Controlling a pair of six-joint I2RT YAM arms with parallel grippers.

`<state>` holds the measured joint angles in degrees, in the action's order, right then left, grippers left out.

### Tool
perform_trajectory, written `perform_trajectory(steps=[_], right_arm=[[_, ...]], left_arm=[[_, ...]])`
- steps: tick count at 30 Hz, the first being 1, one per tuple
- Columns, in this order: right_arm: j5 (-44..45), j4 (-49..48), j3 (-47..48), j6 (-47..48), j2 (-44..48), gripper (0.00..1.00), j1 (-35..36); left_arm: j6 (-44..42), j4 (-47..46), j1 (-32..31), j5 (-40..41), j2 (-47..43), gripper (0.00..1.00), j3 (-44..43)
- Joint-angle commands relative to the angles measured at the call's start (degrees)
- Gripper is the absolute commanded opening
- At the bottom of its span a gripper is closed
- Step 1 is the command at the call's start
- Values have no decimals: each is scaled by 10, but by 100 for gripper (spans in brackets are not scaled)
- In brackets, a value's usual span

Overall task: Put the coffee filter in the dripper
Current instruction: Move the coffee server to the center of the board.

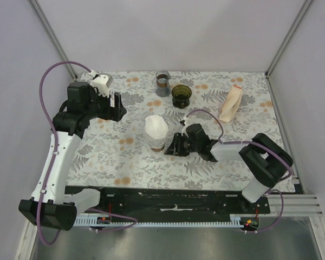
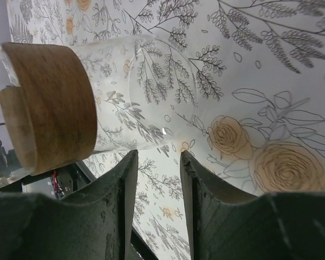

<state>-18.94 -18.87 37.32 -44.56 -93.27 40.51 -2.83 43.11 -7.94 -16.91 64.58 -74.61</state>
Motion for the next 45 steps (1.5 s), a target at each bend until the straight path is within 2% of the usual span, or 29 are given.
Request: perform_trajectory(steps=[1,12,21,35,40,45], right_arm=[[-5,-71,42,-47,-44,43,21],[-3,-38,218,-44,-168,43,68],[4,-4,356,-49,-260,43,74],[-2,94,634,-57,-426,43,74],[-7,89,595,-37,-394,44,71],[-12,117,513,45,-299,50,62]], left_arm=[[5,-13,7,-11,-12,86,-16],[-13,1,14,37,-13,86,-37],[-23,4,18,59,-14,86,-44],[-37,14,25,73,-31,86,-41],[-38,16,25,71,-32,87,-43],[-39,17,26,44,-28,89,-44]])
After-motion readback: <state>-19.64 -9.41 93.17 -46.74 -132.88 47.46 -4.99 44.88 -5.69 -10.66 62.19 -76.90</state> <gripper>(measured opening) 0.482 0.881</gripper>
